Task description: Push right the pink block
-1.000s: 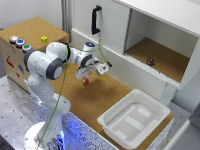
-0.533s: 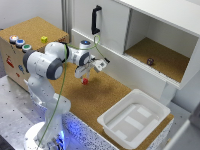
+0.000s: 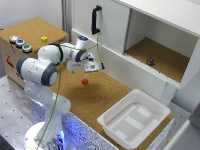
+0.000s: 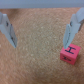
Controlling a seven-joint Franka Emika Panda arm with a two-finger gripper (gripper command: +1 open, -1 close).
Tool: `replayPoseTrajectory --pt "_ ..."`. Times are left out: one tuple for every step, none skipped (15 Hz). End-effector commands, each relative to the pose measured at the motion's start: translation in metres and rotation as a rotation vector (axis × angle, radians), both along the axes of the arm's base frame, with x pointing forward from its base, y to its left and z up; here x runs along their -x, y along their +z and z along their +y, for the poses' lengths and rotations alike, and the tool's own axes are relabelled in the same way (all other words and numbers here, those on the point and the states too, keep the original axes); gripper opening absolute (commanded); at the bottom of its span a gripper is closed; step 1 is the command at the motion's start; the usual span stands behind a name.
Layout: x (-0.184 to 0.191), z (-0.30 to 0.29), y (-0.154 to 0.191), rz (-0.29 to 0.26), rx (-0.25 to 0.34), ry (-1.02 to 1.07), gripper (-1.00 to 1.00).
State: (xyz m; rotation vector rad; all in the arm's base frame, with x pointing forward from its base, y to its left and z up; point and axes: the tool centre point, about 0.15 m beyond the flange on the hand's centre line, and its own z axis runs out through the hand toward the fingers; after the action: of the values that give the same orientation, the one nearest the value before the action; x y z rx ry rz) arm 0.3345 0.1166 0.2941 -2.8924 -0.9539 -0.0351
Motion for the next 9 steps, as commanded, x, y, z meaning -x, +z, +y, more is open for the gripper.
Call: replayPoseTrajectory --pt "0.002 0.025 0.007 -0.023 -0.059 -0.456 1.00" --pt "-0.003 0.026 0.004 -0.046 -0.052 -0.510 1.00" --pt "-0.010 0.028 -0.001 -0.067 -0.054 -0.558 1.00" --pt "-0.015 0.030 -0.005 -0.091 -0.051 -0.586 1.00" --pt "-0.019 0.034 -0.010 -0.099 -0.036 -0.592 1.00" --pt "-0.022 0.042 -0.019 -0.089 -0.036 -0.578 1.00" --pt "-0.023 0.047 -0.027 -0.083 -0.051 -0.578 -1.00" --pt "-0.025 0.049 -0.037 -0.045 -0.077 -0.579 -1.00" --pt "-0.026 0.051 -0.044 -0.037 -0.074 -0.580 -1.00"
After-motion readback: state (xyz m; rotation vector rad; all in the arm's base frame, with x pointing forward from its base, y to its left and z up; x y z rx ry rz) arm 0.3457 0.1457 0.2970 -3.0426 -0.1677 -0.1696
